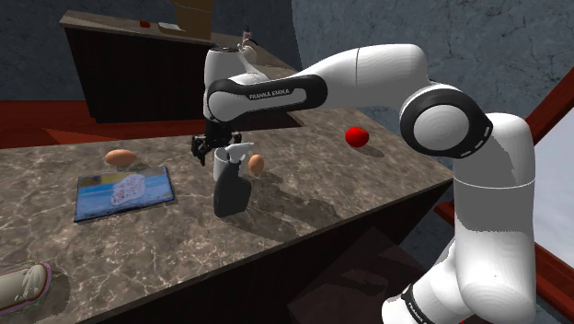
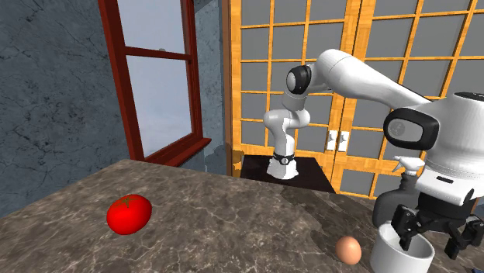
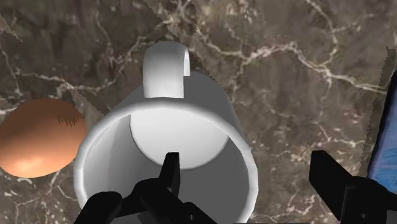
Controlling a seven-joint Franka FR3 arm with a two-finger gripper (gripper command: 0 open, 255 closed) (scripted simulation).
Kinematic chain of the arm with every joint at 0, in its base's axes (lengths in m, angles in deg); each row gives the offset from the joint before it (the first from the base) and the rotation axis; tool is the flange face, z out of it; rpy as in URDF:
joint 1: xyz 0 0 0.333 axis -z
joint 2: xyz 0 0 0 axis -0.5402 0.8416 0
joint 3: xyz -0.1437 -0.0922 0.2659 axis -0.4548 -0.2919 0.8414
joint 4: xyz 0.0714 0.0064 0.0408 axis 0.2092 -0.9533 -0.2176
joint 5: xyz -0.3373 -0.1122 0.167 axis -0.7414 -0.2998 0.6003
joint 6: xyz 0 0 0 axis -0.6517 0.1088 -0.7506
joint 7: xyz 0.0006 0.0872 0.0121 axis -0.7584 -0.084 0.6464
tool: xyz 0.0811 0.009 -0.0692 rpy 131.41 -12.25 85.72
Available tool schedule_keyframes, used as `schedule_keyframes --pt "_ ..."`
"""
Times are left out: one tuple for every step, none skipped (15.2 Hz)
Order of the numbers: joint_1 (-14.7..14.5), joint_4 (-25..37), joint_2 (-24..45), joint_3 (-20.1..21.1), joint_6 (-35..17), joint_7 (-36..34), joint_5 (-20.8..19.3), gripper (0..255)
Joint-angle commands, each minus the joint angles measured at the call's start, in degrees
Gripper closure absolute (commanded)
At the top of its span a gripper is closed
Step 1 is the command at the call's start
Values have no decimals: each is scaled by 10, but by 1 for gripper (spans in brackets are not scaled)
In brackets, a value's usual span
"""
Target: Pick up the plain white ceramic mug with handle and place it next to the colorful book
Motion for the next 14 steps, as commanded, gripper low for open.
schedule_keyframes --pt "0 0 0 0 0 0 0 0" --pt "0 0 0 0 0 0 0 0" --pt "0 8 -7 1 15 1 2 0" --pt "0 18 -13 2 31 2 3 0" --pt "0 28 -19 3 47 3 4 0" --pt "0 37 -23 3 60 4 5 0" --pt "0 37 -23 3 60 4 5 0" --pt "0 37 -23 3 60 4 5 0" --pt "0 37 -23 3 60 4 5 0" --pt "0 37 -23 3 60 4 5 0" --pt "0 37 -23 3 60 4 5 0" --pt "0 37 -23 3 60 4 5 0" --pt "0 37 -23 3 60 4 5 0" --pt "0 37 -23 3 60 4 5 0"
